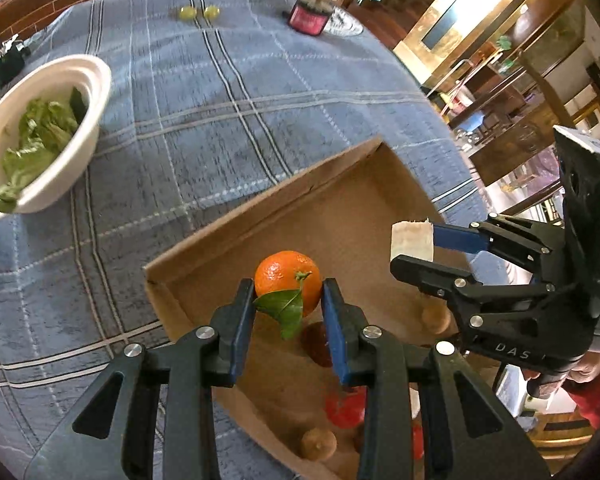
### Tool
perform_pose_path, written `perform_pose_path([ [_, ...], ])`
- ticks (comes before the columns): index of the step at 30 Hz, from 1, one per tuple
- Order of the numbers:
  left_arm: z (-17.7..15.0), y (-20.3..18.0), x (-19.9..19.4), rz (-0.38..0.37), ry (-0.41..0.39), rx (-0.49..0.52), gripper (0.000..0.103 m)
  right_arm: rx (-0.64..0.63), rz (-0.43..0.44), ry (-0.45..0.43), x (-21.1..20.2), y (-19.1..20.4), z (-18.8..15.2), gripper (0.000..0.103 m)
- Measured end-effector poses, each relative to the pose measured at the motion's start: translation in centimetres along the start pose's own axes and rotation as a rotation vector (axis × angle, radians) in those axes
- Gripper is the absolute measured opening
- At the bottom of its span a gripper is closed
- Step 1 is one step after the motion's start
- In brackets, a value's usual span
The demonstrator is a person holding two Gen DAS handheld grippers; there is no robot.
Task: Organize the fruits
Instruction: 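Carry the orange and cube with both tools over the cardboard tray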
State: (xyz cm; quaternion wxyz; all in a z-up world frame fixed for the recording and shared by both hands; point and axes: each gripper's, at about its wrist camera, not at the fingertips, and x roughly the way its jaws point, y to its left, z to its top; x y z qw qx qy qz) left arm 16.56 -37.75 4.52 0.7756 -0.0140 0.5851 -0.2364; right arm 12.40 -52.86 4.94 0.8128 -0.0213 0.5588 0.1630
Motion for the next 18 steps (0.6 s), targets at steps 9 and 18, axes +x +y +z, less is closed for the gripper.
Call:
perform_pose_path([
  [9,-1.0,-0.4,1.5,0.042,0.030,-0.010,0.030,0.008,0.034,0.018,1.9,-0.4,-0.6,0.043],
  [18,-1.6,-0.4,1.1,0.049,0.028,-0.011,0.030,0.006,0.044,0.013,2.0,-0.3,-0.7,0.043],
])
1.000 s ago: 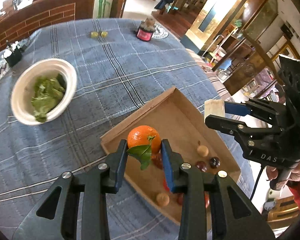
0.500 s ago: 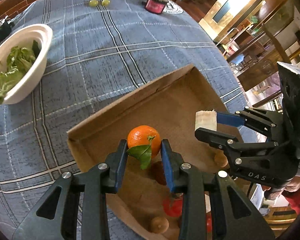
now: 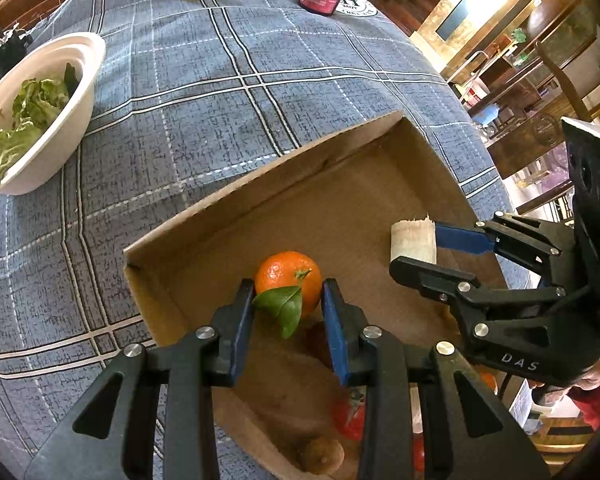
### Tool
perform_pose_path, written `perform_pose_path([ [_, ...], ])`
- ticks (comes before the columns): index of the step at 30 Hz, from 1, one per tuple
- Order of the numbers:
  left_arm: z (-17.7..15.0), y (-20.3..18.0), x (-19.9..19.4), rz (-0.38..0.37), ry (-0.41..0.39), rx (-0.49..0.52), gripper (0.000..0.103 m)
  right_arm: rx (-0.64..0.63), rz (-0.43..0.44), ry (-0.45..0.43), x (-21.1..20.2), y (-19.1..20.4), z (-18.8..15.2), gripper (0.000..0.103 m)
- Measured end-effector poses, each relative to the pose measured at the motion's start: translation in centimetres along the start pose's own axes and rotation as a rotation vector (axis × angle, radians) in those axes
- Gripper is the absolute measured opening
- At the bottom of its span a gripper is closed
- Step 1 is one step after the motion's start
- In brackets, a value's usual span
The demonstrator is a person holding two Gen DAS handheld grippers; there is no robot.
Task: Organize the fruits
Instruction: 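Carry the orange and cube with both tools over the cardboard tray, then open both tools to drop the orange and cube into the tray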
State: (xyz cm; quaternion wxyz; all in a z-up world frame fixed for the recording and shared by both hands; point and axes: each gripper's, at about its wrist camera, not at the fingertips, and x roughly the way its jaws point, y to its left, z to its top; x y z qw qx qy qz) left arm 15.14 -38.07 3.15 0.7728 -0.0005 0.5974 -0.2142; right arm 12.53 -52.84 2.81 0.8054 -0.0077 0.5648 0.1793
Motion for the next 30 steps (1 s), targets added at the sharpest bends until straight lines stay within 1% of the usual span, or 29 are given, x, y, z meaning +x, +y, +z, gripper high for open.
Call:
perform_pose_path([
  [8,1.0,-0.3,0.5,0.003,-0.002,0.011,0.030,0.002,0.025,0.000,-0.2,-0.1,0.0,0.045],
  [12,1.3,-0.8,0.4,0.001,-0.007,0.020,0.030,0.006,0.035,-0.012,-1.0,-0.3,0.3,0.046],
  [16,1.9,-1.4,0.1,0.003,-0.017,0.038,0.031,0.003,0.048,-0.023,-2.1,-0.5,0.9,0.050],
  [22,3.1,-1.7,-0.7,-0.002,-0.036,0.047,0.031,-0.027,0.065,-0.038,-3.6,-0.5,1.5,0.050],
  [26,5.2,-0.8,-2.1,-0.001,-0.060,0.040,0.031,-0.071,0.049,-0.073,-5.0,-0.6,3.2,0.050],
  [28,7.7,0.2,-2.9,0.018,-0.073,0.044,0.031,-0.074,0.054,-0.083,-5.4,-1.1,5.0,0.050],
  [29,8.4,0.5,-2.9,0.026,-0.076,0.045,0.031,-0.072,0.053,-0.087,-5.5,-1.4,6.0,0.050],
  [30,9.7,1.2,-3.1,0.040,-0.080,0.045,0.031,-0.068,0.051,-0.092,-5.5,-1.8,7.6,0.050],
])
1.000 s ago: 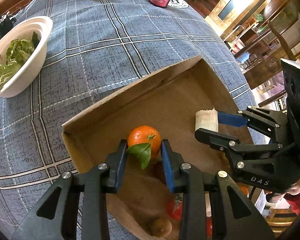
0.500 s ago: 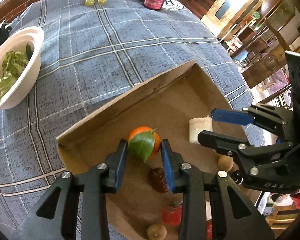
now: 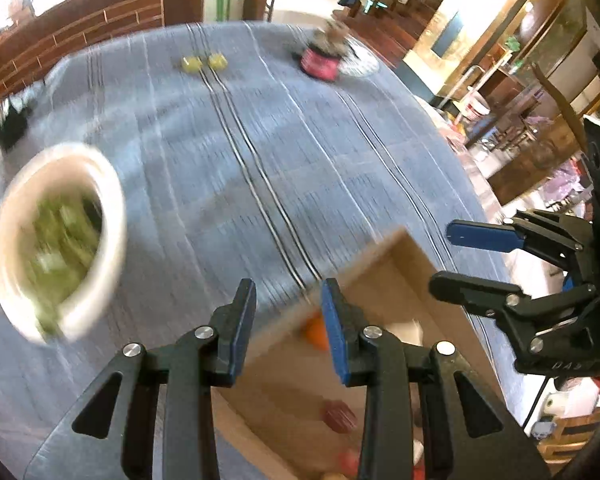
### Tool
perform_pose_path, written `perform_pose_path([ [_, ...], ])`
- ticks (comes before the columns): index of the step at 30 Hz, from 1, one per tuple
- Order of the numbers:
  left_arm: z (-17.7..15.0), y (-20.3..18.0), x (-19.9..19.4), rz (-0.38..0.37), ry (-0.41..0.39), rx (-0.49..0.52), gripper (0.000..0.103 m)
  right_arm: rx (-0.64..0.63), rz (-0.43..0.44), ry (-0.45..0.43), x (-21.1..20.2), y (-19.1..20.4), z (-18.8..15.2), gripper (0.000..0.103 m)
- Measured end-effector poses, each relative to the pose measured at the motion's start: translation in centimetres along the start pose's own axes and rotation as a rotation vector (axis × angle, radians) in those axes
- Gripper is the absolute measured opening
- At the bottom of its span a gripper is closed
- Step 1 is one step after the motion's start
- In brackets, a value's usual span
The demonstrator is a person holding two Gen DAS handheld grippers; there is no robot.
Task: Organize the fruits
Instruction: 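Open both tools to drop the orange and cube into the tray, then grasp a green grape with left tool while right tool grasps another grape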
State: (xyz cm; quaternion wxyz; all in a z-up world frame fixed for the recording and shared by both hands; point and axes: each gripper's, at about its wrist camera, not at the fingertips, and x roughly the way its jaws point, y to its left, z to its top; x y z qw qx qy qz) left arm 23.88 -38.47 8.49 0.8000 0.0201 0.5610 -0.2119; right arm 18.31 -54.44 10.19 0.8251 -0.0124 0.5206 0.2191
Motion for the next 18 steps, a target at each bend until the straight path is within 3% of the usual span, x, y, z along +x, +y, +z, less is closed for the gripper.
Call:
perform_pose_path([
  [6,9.3,6.6,1.3,0.065,-0.022,-0.116,0.031,-0.042,-0.031,-0.040,2.4,-1.9,9.0,0.049],
  [11,14.3,11.1,3.7,0.095,-0.051,-0.246,0.031,-0.052,-0.019,-0.071,7.3,-3.3,15.7,0.049],
  [13,15.9,12.7,5.2,0.106,-0.055,-0.292,0.031,-0.071,-0.039,-0.073,9.9,-3.7,17.5,0.049],
  [18,18.6,14.5,8.6,0.053,-0.047,-0.347,0.031,-0.133,-0.105,-0.069,15.6,-4.5,20.2,0.048],
])
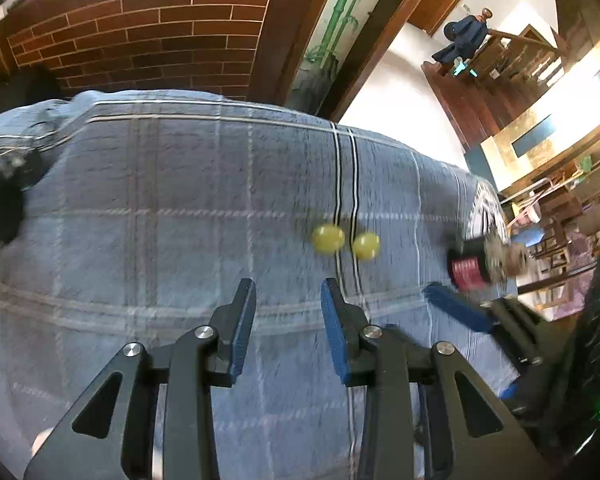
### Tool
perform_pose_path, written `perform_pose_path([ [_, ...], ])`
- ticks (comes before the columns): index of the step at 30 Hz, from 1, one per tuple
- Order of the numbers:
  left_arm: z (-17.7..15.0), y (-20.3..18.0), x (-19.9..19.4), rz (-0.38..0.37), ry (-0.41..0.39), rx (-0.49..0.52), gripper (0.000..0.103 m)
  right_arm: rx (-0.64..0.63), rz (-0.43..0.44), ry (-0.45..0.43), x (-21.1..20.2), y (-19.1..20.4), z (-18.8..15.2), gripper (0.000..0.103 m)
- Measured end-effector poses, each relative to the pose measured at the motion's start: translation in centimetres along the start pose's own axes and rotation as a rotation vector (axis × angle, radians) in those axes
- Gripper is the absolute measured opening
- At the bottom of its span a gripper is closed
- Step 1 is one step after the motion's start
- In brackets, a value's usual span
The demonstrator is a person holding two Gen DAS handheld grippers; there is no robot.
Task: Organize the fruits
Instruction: 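Grasp a green grape with left tool while right tool grasps another grape, then carry both green grapes with both tools over the cardboard tray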
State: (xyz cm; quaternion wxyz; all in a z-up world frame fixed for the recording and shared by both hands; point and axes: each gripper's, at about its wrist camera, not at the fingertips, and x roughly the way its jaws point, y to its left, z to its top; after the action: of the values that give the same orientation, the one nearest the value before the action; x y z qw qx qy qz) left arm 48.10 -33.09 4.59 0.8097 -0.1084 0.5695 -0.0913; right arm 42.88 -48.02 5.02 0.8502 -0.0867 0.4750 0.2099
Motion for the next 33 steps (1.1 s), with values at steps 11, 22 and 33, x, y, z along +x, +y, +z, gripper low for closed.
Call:
perform_pose_path([
  [11,2.4,-1.1,4.0,-0.058,0.020,-0.029,0.031,0.013,0.004,-0.043,3.3,-1.3,0.9,0.046],
  [22,2.3,-3.1,5.8,-0.020,0.004,0.012,0.022,-0.003,0.003,-0.054,3.8,-1.9,0.8,0.046],
  [33,-0.9,-0.5,-1.1,-0.054,-0.078,0.069,0.021,0.007,-0.006,-0.049,5.8,-1.3,2.1,0.039],
])
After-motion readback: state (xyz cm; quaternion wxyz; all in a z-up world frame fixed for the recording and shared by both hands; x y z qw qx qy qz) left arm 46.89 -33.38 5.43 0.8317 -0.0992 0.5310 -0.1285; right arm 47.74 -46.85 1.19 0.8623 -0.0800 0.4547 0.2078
